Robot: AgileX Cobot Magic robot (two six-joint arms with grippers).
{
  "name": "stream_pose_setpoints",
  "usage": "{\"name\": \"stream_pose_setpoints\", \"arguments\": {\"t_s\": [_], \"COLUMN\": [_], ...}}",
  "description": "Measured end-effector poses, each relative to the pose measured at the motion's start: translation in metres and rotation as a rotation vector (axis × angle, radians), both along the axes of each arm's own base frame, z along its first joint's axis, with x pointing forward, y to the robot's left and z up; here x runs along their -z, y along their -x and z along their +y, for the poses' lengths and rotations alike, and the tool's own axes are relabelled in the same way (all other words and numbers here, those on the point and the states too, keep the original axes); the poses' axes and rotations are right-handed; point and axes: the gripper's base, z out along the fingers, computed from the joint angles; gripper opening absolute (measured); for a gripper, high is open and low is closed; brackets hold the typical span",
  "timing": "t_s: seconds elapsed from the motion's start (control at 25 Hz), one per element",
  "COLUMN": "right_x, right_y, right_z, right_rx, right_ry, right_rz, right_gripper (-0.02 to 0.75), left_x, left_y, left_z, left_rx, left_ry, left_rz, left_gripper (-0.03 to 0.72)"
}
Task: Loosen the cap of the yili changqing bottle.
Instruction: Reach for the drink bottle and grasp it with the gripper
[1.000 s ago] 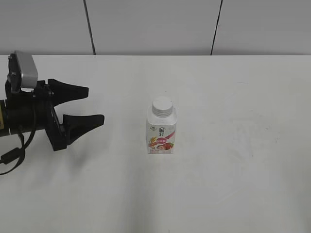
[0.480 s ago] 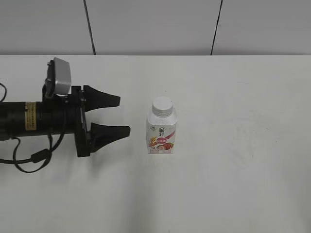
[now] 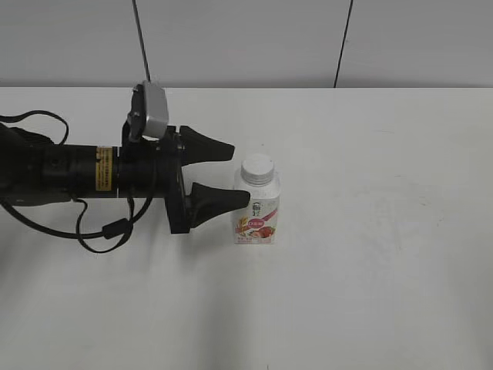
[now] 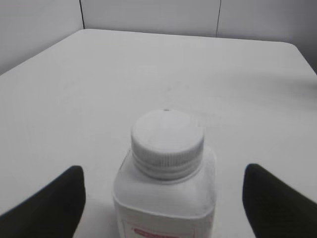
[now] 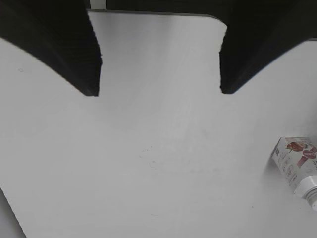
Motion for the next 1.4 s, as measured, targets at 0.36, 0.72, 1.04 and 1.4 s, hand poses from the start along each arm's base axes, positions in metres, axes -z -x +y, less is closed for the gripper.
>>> {"name": "stream_pose_setpoints", "arguments": {"t_s": [0.36,0.72,1.04,1.4], "right_x": [0.0,0.0,0.0,0.0], "right_y": [0.0,0.0,0.0,0.0], "right_z": [0.0,0.0,0.0,0.0], "right_rx": [0.0,0.0,0.0,0.0], "right_ry": [0.0,0.0,0.0,0.0], "right_rz": [0.0,0.0,0.0,0.0], "right_gripper": [0.585,0.585,0.585,0.585], "left_x": [0.012,0.013,0.016,0.016], "left_y": [0.001,-0.003,-0.004,-0.003], "left_z": [-0.019,-0.019,-0.018,-0.019], "left_rx": [0.032,-0.013,-0.026,-0.024], "left_ry": [-0.007,-0.004,-0.033,-0.034], "left_rz": [0.038,0.049,0.05,0.05], "left_gripper": [0.589,0.578,0.467,0.449]}}
